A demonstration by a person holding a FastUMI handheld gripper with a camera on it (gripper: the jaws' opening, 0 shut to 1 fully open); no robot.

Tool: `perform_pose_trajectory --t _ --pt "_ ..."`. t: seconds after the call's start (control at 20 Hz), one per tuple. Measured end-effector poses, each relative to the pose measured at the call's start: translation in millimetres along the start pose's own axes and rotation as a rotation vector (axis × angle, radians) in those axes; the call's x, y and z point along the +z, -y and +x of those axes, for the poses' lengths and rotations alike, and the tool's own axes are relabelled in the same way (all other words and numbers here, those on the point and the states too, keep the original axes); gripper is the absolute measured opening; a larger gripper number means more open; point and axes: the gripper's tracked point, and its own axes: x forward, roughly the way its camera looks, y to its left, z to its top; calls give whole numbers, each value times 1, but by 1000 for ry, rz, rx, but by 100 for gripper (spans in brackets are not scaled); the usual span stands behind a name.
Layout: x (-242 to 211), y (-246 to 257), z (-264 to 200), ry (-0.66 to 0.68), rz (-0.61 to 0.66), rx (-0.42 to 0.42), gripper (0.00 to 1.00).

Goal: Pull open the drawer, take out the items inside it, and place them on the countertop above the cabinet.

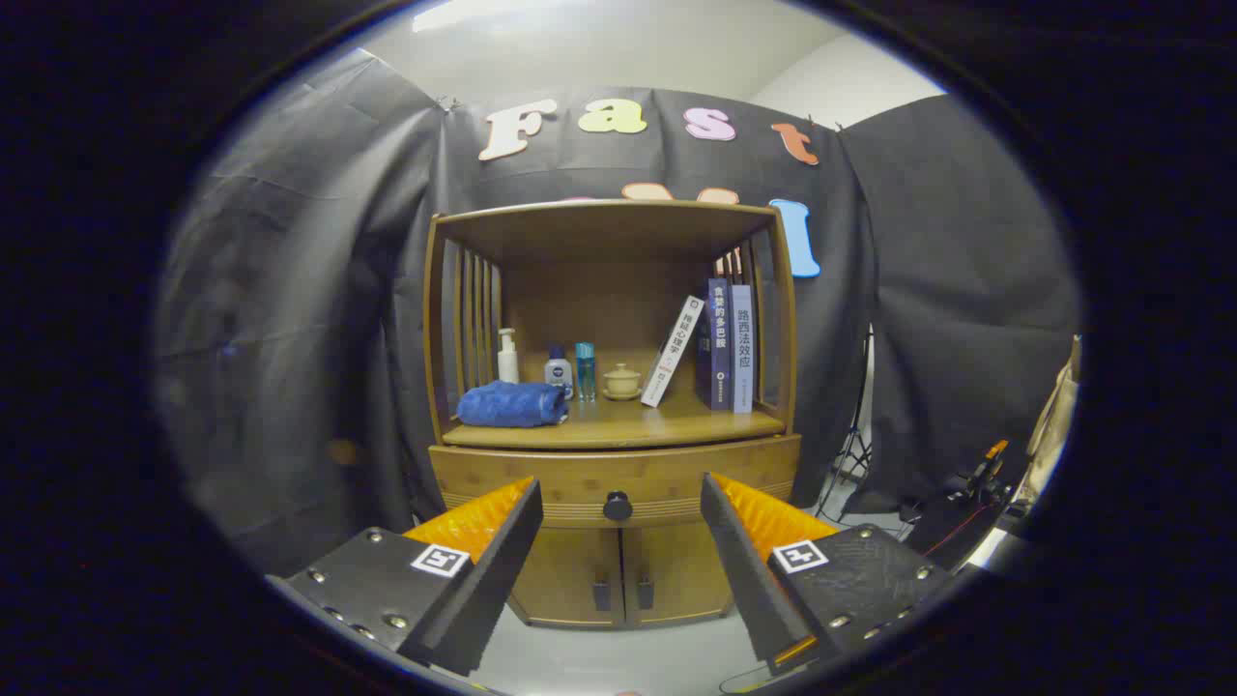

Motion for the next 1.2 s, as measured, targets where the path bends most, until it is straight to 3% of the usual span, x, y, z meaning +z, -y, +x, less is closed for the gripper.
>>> perform_pose_trajectory --t 1.2 --pt "-36 -4 25 -9 1 21 98"
